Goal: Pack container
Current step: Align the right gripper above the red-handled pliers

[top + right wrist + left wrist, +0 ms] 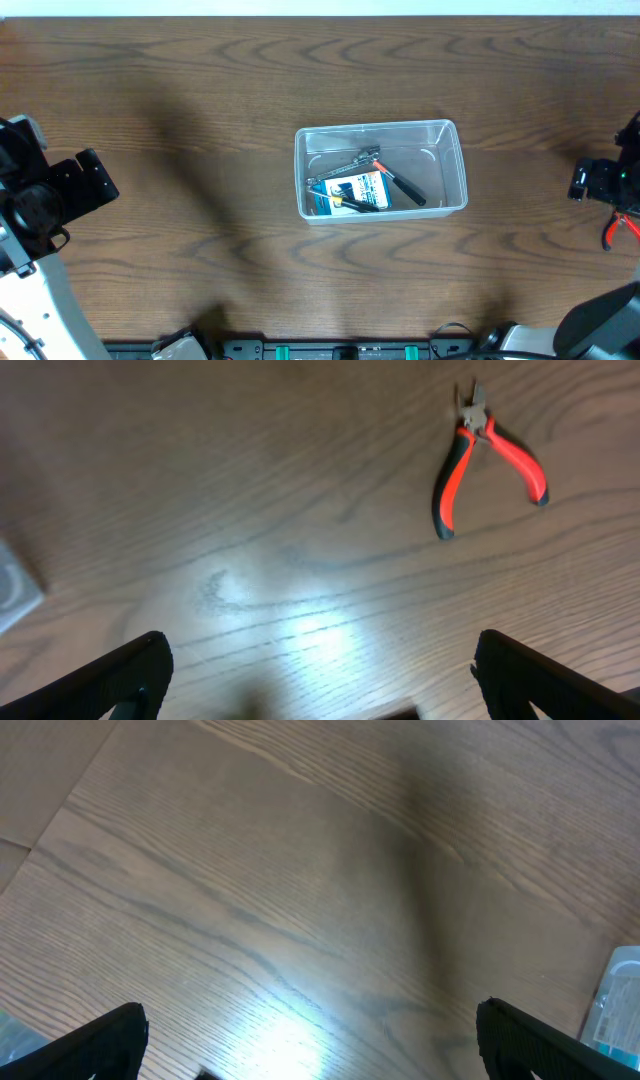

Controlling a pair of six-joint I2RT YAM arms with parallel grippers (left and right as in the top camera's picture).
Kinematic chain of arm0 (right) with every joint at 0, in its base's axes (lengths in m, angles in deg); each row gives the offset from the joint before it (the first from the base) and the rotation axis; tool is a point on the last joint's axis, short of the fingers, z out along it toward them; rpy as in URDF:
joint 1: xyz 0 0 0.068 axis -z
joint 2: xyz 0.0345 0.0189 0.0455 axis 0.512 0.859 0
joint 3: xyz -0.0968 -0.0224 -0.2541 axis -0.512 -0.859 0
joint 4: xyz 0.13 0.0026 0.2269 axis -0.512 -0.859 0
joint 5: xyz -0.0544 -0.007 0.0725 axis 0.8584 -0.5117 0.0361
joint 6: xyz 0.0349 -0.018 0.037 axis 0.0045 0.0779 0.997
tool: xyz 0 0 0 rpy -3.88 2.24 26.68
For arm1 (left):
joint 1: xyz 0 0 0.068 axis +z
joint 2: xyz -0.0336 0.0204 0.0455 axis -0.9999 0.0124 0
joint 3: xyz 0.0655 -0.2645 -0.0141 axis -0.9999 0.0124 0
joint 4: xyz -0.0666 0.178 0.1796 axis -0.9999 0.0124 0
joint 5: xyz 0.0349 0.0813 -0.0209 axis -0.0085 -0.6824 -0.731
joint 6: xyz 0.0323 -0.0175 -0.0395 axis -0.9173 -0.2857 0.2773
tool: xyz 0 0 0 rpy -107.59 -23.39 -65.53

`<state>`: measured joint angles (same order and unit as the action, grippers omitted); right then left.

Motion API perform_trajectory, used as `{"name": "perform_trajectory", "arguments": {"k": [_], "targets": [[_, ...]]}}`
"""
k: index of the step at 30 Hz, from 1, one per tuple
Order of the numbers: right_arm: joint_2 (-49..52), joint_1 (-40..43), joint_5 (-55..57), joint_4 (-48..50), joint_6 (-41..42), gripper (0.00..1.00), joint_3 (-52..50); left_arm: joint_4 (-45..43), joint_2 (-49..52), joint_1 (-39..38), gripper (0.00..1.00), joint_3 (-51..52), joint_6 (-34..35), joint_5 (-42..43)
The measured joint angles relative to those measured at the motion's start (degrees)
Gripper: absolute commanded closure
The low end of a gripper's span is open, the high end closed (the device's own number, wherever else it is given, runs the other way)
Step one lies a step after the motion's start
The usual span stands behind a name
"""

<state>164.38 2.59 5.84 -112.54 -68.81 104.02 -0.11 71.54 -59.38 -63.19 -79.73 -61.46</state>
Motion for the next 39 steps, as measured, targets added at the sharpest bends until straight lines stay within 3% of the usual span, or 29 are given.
{"name": "perform_trajectory", "arguments": {"k": [19,31,39], "targets": [[2.29,5.81,-4.26,12.35,-9.33,0.01,-13.99,-0.02,0.00,0.00,0.02,0.00,0.00,0.00],[2.54,15.56,-4.90,18.95,-11.34,0.01,-14.21,-0.02,0.00,0.00,0.02,0.00,0.00,0.00],[5.07,16.63,-4.94,21.86,-12.70,0.01,-14.21,-0.02,0.00,0.00,0.02,0.00,0.00,0.00]]}}
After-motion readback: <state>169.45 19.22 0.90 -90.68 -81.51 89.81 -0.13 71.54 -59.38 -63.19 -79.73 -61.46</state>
